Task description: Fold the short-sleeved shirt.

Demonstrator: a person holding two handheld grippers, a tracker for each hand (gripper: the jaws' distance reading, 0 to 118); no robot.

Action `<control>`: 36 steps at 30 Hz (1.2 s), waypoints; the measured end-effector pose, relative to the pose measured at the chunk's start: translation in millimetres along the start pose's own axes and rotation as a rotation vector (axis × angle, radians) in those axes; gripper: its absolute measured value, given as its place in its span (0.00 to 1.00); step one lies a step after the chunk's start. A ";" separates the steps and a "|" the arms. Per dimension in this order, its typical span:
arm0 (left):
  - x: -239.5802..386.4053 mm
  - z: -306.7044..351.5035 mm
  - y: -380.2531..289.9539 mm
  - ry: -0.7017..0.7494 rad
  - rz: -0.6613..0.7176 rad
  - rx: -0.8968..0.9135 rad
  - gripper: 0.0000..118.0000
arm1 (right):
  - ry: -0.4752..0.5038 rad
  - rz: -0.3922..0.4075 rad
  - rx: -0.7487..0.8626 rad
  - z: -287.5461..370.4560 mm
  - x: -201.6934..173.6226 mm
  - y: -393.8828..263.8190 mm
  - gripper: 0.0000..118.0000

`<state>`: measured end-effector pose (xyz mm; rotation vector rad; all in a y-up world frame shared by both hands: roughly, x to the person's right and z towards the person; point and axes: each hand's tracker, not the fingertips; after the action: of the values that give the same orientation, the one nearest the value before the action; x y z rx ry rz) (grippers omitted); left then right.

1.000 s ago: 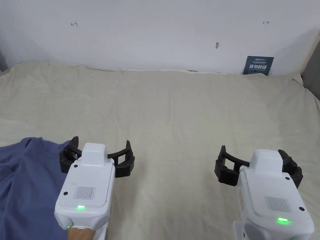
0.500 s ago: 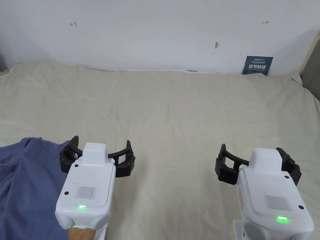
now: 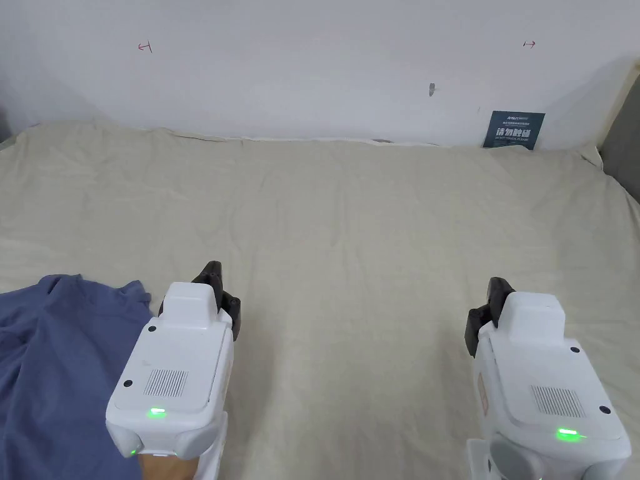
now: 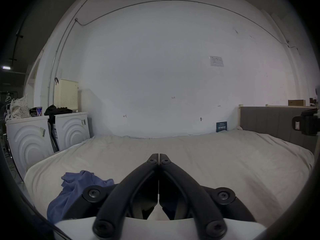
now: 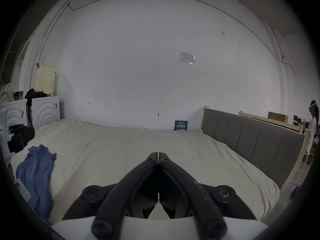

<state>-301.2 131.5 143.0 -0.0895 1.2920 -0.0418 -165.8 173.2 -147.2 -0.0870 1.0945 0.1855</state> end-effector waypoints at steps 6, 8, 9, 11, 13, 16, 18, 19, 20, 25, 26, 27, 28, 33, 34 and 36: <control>-26.5 5.5 -0.8 0.059 0.021 -0.003 0.00 | 0.053 0.002 -0.002 -8.9 -21.3 5.5 0.01; -44.7 10.4 -0.3 0.101 0.020 -0.002 0.00 | 0.095 -0.005 0.001 -13.6 -36.0 8.1 0.01; -57.5 13.8 0.6 0.131 0.022 -0.004 0.00 | 0.118 -0.006 0.005 -15.9 -46.5 10.3 0.01; -79.9 20.9 -2.4 0.188 0.023 -0.009 0.00 | 0.174 0.000 0.014 -19.2 -69.5 15.9 0.01; -105.3 30.4 -1.4 0.252 0.020 -0.010 0.00 | 0.232 0.011 0.030 -22.0 -94.2 19.0 0.01; -144.9 50.5 -2.8 0.348 0.013 -0.013 0.00 | 0.336 0.011 0.048 -23.5 -135.3 24.7 0.01; -172.6 67.7 -3.7 0.417 -0.004 -0.020 0.00 | 0.399 0.014 0.056 -22.5 -165.9 28.6 0.01; -182.7 74.5 -3.8 0.444 -0.009 -0.024 0.00 | 0.429 0.014 0.060 -21.6 -177.2 30.0 0.01; -194.9 83.3 -4.0 0.474 -0.016 -0.029 0.00 | 0.462 0.016 0.062 -19.6 -191.1 29.8 0.01; -240.3 122.1 -8.0 0.590 -0.011 -0.057 0.00 | 0.584 0.036 0.064 -8.2 -245.2 29.8 0.01; -249.2 127.7 -9.8 0.600 -0.007 -0.066 0.00 | 0.602 0.037 0.061 -6.0 -254.0 29.5 0.01; -256.4 132.6 -10.8 0.601 0.007 -0.075 0.00 | 0.627 0.040 0.059 -4.1 -261.0 29.1 0.01; -262.0 136.2 -11.5 0.593 0.030 -0.090 0.00 | 0.644 0.051 0.058 -1.6 -264.8 28.0 0.01; -275.8 135.2 -16.0 0.575 0.075 -0.139 0.00 | 0.660 0.072 0.067 2.0 -273.4 26.3 0.01; -277.4 131.1 -17.0 0.563 0.084 -0.147 0.00 | 0.659 0.072 0.066 1.2 -272.8 26.5 0.01; -275.4 120.9 -17.4 0.541 0.094 -0.167 0.00 | 0.649 0.073 0.064 -2.0 -269.5 26.7 0.01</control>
<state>-260.4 141.8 441.4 -0.1677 1.8381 0.1313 -292.5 170.4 92.1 -0.0502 1.7513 0.1926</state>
